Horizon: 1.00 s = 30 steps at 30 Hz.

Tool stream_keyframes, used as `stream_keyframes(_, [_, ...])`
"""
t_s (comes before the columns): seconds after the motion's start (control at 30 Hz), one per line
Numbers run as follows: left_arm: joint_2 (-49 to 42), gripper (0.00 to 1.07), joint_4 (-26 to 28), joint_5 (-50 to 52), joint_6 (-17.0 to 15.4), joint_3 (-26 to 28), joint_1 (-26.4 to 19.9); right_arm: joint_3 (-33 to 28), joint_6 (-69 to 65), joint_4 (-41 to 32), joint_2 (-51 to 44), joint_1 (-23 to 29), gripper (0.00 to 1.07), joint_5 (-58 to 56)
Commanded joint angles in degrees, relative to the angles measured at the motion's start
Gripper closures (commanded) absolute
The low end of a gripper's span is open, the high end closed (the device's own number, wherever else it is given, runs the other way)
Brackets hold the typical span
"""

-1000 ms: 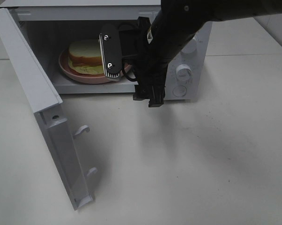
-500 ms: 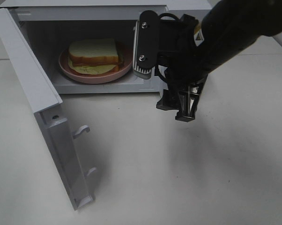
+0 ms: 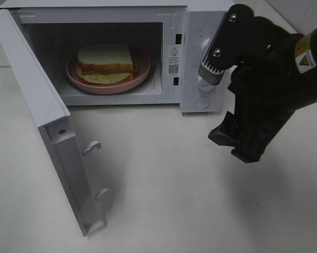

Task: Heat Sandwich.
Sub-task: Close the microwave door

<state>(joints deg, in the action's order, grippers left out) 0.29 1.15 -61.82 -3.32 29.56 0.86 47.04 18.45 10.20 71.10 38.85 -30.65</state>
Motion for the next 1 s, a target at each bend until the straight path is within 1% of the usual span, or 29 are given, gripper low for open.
stream_keyframes(0.03, [-0.2,0.09,0.3,0.2,-0.3,-0.1,-0.3,-0.3,-8.1,-0.3,-4.0,0.1,0.31,-4.4])
stream_keyframes(0.1, [-0.2,0.09,0.3,0.2,-0.3,-0.1,-0.3,-0.3,-10.0,-0.3,-5.2,0.1,0.31,-5.6])
stream_keyframes(0.13, [-0.2,0.09,0.3,0.2,-0.3,-0.1,-0.3,-0.3,-12.3,-0.2,-7.3,0.1,0.31,-8.3])
stream_keyframes(0.23, [-0.2,0.09,0.3,0.2,-0.3,-0.1,-0.3,-0.3,-13.6,-0.2,-9.6,0.1,0.31,-11.3])
stream_keyframes(0.37, [-0.2,0.09,0.3,0.2,-0.3,-0.1,-0.3,-0.3,-16.5,-0.3,-15.0,0.1,0.31,-21.8])
stream_keyframes(0.53, [-0.2,0.09,0.3,0.2,-0.3,-0.1,-0.3,-0.3,-18.2,-0.3,-17.1,0.1,0.31,-26.5])
stream_keyframes(0.63, [-0.2,0.09,0.3,0.2,-0.3,-0.1,-0.3,-0.3,-20.1,-0.3,-19.8,0.1,0.31,-32.1])
stream_keyframes(0.67, [-0.2,0.09,0.3,0.2,-0.3,-0.1,-0.3,-0.3,-20.1,-0.3,-19.8,0.1,0.31,-32.1])
stream_keyframes(0.77, [-0.2,0.09,0.3,0.2,-0.3,-0.1,-0.3,-0.3,-21.1,-0.2,-23.7,0.1,0.31,-35.1])
stream_keyframes(0.8, [-0.2,0.09,0.3,0.2,-0.3,-0.1,-0.3,-0.3,-21.6,-0.2,-26.4,0.0,0.31,-35.3])
stream_keyframes(1.0, [-0.2,0.09,0.3,0.2,-0.3,-0.1,-0.3,-0.5,-23.9,-0.1,-31.6,-0.3,0.31,-37.6])
